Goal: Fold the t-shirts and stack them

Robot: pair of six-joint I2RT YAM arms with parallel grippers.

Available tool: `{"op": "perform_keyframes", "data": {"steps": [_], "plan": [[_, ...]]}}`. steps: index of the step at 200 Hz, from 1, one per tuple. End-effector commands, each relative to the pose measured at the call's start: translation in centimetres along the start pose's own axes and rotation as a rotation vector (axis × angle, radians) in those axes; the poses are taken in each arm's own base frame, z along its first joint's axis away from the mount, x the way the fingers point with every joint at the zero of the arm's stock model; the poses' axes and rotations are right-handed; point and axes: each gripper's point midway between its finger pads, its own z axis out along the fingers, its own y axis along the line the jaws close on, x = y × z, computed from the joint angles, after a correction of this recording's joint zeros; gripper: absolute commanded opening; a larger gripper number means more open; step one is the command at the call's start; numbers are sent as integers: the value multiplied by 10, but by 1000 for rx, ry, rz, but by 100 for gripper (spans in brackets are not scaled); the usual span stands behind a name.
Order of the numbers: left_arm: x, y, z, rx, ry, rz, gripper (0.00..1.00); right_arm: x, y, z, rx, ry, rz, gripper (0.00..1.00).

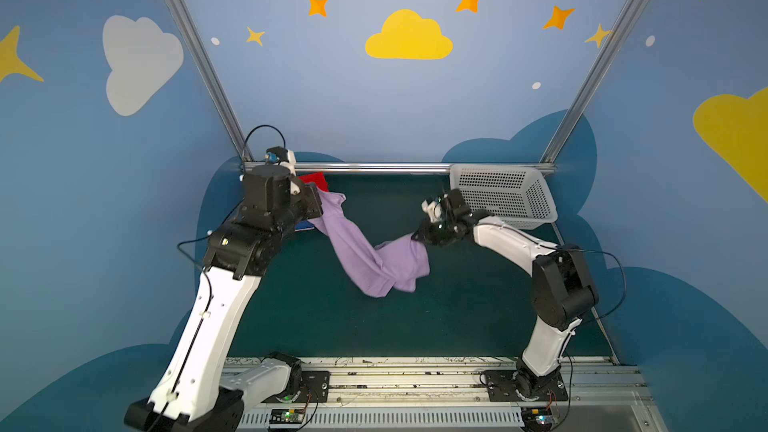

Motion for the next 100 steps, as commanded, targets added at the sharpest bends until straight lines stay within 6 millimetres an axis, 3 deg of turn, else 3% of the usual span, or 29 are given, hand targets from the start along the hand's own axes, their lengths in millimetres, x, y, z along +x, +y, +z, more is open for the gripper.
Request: {"op": "perform_keyframes", "data": {"steps": [1,16,31,48,63,75,85,100], "plan": [[-35,-17,31,60,-58,12,4,-82,0,-68,86,-179,-11,0],[-60,-23,48,70,-85,19,4,-137,18,-105,35,-319,-47,0],[-90,-24,57,71,-124,12,4,-179,41,-138,-19,-470,-122,0],[-117,-21,59,78,-155,-15,4,-204,56,-171,-20,-569,-152,0],[-129,-20,58,109,-160,-39,4,-199,58,-174,-7,-542,-170,0],[-128,-19,59,114,-150,-43,4,-183,51,-163,-4,-489,-157,0],[-121,-18,60,117,-131,-45,4,-168,43,-152,-10,-455,-141,0],[-103,-15,62,123,-105,-60,4,-142,27,-136,-2,-414,-113,9]]}}
